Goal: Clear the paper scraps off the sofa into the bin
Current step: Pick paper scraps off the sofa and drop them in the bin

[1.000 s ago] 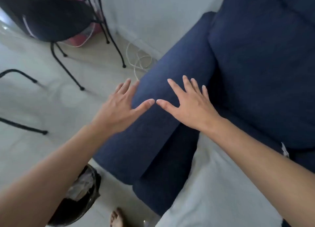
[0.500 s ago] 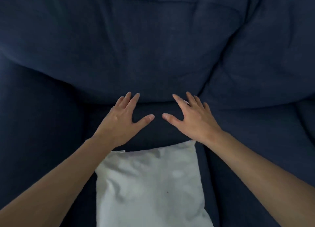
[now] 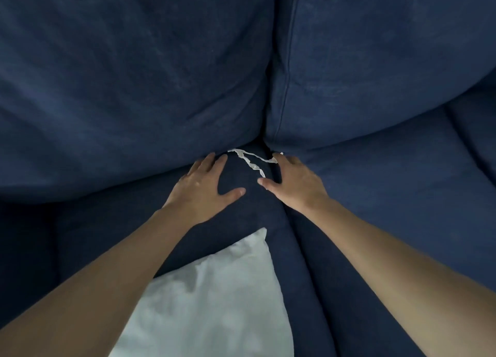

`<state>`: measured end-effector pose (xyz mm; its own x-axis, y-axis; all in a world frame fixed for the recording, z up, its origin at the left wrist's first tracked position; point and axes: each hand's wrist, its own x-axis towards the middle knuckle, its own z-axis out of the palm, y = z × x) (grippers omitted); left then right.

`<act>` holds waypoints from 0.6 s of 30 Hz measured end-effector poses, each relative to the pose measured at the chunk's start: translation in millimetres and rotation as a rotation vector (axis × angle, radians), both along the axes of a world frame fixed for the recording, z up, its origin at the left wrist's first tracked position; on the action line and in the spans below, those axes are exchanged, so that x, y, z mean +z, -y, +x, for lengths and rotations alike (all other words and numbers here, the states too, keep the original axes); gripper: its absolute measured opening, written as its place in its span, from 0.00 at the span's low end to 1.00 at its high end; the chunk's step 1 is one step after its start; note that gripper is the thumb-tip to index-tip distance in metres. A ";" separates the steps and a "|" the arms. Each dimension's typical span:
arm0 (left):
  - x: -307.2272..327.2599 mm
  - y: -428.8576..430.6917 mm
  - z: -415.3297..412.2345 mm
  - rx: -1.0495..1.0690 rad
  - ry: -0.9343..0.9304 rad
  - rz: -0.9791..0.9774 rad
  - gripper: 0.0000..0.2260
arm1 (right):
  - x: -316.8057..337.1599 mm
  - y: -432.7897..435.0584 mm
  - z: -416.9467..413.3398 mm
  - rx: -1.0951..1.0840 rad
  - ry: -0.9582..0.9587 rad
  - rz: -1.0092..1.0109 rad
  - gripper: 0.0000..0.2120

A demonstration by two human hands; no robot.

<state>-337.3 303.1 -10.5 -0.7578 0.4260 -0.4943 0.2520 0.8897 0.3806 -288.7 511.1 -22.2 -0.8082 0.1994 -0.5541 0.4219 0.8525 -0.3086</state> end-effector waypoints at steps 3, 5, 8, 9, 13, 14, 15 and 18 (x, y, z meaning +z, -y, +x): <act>-18.1 1.8 -5.3 -0.014 -0.004 -0.045 0.41 | -24.2 3.8 -15.8 -0.004 -0.022 -0.016 0.34; -27.9 7.2 -6.3 -0.007 -0.014 -0.059 0.40 | -37.9 8.0 -25.6 0.011 -0.045 -0.014 0.32; -36.8 20.8 -5.6 0.023 -0.024 -0.056 0.40 | -54.9 15.8 -36.9 0.033 -0.076 0.000 0.28; -37.8 26.7 -5.0 0.035 -0.023 -0.052 0.39 | -59.5 18.0 -40.0 0.035 -0.086 0.008 0.26; -37.3 54.1 -0.9 0.085 0.001 -0.048 0.39 | -69.2 21.7 -47.3 -0.012 -0.207 0.008 0.11; -35.8 61.2 0.5 0.103 0.003 -0.047 0.39 | -69.0 21.5 -47.3 -0.028 -0.230 -0.005 0.07; -33.6 68.1 2.0 0.123 0.005 -0.042 0.39 | -67.2 21.6 -46.4 -0.039 -0.243 -0.022 0.05; -24.1 89.2 8.8 0.189 0.011 -0.027 0.40 | -53.7 25.8 -42.8 -0.050 -0.268 -0.073 0.03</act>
